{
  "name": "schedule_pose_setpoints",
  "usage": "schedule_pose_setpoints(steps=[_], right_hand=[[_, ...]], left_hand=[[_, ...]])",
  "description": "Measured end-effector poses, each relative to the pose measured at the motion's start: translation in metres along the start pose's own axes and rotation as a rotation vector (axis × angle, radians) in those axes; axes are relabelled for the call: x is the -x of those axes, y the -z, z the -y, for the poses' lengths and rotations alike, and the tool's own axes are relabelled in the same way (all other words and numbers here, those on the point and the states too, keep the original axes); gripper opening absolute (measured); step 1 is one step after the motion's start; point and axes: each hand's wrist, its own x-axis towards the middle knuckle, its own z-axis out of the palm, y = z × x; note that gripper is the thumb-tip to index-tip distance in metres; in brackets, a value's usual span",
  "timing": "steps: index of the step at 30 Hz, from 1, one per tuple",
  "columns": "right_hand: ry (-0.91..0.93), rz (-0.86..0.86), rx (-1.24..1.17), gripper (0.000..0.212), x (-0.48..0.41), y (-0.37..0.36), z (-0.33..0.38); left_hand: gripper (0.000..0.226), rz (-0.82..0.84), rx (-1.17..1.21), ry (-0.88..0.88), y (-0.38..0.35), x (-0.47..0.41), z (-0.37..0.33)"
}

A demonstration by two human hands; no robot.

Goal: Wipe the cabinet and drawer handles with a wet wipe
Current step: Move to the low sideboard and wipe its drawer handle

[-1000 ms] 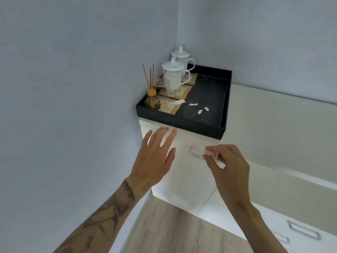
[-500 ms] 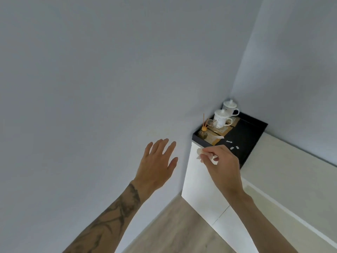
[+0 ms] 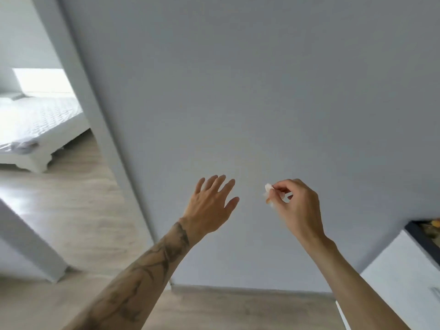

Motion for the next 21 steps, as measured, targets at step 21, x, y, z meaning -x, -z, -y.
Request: schedule_pose_setpoints(steps=[21], right_hand=[[0.533,0.606,-0.299,0.011,0.286,-0.441,0.574]], left_hand=[[0.060,-0.131,-0.151,0.853,0.176,0.627,0.474]])
